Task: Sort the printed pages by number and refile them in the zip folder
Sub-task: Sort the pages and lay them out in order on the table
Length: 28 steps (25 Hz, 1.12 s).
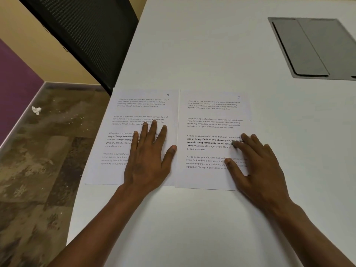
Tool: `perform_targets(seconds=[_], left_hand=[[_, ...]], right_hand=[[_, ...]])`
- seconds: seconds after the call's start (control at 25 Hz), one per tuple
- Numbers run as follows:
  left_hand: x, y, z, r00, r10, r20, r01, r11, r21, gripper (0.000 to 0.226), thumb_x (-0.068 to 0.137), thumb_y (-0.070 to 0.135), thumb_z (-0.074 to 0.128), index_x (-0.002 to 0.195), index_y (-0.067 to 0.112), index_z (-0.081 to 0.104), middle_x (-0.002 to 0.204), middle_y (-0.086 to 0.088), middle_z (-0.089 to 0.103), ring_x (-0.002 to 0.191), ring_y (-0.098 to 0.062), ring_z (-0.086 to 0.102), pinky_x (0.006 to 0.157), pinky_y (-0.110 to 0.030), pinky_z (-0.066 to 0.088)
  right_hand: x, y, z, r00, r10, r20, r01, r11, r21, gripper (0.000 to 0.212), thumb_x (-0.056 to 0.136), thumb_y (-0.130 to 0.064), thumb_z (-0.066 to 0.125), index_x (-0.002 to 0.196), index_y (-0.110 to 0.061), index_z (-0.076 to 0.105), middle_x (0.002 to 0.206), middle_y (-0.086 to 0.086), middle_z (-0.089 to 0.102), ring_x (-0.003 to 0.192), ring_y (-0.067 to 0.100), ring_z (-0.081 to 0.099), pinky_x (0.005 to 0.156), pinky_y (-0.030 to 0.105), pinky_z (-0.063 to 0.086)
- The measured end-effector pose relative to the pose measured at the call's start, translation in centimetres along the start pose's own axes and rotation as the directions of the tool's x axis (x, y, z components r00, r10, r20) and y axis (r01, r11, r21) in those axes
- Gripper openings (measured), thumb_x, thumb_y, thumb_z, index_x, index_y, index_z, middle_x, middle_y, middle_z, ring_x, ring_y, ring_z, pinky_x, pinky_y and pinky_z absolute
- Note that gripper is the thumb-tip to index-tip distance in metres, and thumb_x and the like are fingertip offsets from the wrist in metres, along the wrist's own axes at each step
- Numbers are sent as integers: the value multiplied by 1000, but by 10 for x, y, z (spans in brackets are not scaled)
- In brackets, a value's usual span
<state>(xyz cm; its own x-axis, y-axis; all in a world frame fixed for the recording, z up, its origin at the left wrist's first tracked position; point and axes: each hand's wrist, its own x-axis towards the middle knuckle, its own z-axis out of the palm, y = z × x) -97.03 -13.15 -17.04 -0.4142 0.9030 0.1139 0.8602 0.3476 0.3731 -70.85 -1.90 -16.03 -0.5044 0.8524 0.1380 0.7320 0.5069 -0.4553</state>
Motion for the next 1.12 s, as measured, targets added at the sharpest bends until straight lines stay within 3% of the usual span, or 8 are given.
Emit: perform_targets(seconds=[0.16,0.56,0.72,0.88,1.0,1.12], left_hand=[[0,0,0,1000,-5,6,5,1000,16,67,99,59,25,157,25,22,166,2,7,153,-14,-5,125,-41,0],[-2,2,1,999,13,-36,-12,1000,20,66,100,58,29,156,23,28,165,-1,14,153,-18,-5,125,-41,0],[-4,4,0,976,64,-209,-79,995,-61,54,100,44,45,142,11,52,155,-8,41,150,-22,23,123,-45,17],[-11,9,-9,863,208,-460,-224,974,21,30,100,20,52,114,2,70,125,-14,67,133,-32,49,111,-46,37],[-18,12,-12,799,295,-524,-270,955,125,31,103,20,47,104,3,74,116,-12,71,123,-36,55,102,-44,39],[-17,14,-14,796,291,-531,-274,955,113,38,104,25,43,101,3,74,113,-14,71,118,-38,57,102,-43,37]], right_hand=[[0,1,1,1000,-7,8,7,1000,-14,55,93,-55,51,140,-29,53,157,-6,39,151,11,23,123,45,21],[0,1,5,997,-37,-68,34,999,-37,55,92,-53,53,138,-24,58,153,-1,47,151,18,25,122,51,22],[-4,1,3,950,-129,-285,124,992,-37,41,92,-42,64,119,-14,72,131,4,66,140,25,47,112,58,31],[-12,-4,-9,848,-115,-517,164,985,51,19,94,-26,66,95,-10,78,109,3,75,118,24,65,99,55,45],[-50,-20,-22,842,71,-535,77,965,250,14,92,-19,67,92,-9,77,104,1,75,111,20,67,92,48,51],[-114,-39,-34,857,124,-500,30,957,289,10,86,-16,70,89,-11,78,104,-1,74,108,19,69,88,45,54]])
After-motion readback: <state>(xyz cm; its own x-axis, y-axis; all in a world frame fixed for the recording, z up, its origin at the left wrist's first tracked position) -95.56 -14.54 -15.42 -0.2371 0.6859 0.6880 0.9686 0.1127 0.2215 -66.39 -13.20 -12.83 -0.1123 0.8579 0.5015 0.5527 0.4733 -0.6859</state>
